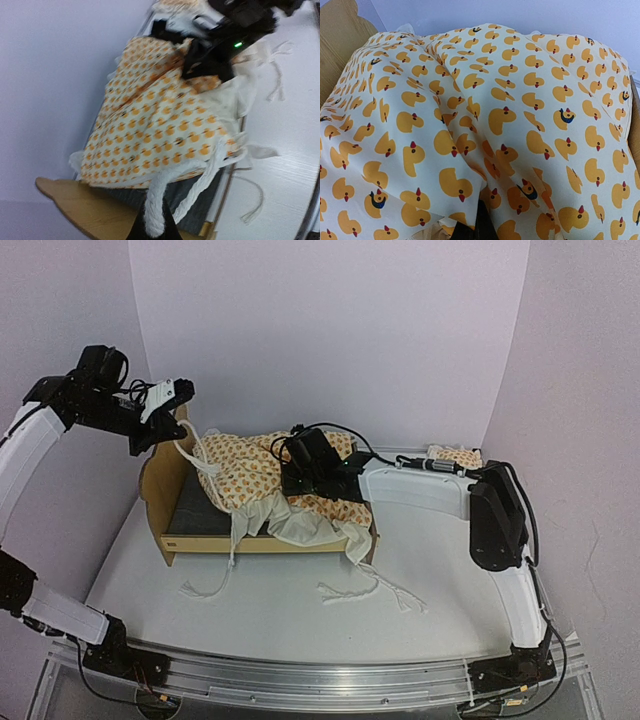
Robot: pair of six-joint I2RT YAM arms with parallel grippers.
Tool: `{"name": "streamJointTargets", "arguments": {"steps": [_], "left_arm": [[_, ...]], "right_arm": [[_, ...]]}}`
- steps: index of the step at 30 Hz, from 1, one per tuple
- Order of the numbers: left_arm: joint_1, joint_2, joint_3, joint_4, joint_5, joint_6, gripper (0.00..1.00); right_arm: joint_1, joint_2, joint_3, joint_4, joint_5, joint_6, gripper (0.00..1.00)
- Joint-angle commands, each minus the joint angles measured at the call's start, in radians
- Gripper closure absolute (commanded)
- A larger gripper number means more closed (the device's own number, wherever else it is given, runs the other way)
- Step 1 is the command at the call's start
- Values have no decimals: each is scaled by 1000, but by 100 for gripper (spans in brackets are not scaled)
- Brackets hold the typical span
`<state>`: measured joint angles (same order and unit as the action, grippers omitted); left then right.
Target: Set up the pet bed
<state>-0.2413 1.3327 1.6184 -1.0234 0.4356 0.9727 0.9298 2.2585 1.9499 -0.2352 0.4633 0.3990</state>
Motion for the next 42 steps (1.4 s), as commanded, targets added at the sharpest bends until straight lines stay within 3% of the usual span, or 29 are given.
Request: {"name": "streamJointTargets", "arguments": {"steps": [1, 3, 5, 8, 10, 13, 16, 21, 28, 34, 42], "left_arm": [[-6, -99, -100, -156, 529, -126, 100], [-6, -159, -222, 34, 634, -330, 100], [-5, -201, -295, 171, 674, -439, 100], [-14, -134, -254, 19, 663, -272, 100], [-14, -78, -241, -135, 526, -63, 100], [-13, -98, -335, 1, 254, -7, 100], [-13, -134, -426, 159, 162, 22, 100], [-12, -117, -508, 313, 143, -5, 100], [-13, -86, -496, 397, 97, -34, 100], [-13, -48, -522, 401, 122, -27, 100], [-13, -49, -542, 279, 224, -8, 100]], "right_arm": [[-10, -10, -2, 12, 2, 30, 100], [-11, -7, -4, 12, -11, 31, 100], [-10, -8, -8, 11, -18, 30, 100], [-10, -16, -18, 11, -12, 27, 100], [-11, -19, -20, 11, -8, 24, 100], [-11, -19, -17, 12, -11, 22, 100], [-10, -17, -16, 11, -15, 21, 100], [-11, -18, -16, 11, -24, 16, 100], [-10, -22, -27, 13, -22, 11, 100], [-10, -18, -24, 13, -34, 5, 100], [-11, -24, -35, 13, -30, 6, 100]]}}
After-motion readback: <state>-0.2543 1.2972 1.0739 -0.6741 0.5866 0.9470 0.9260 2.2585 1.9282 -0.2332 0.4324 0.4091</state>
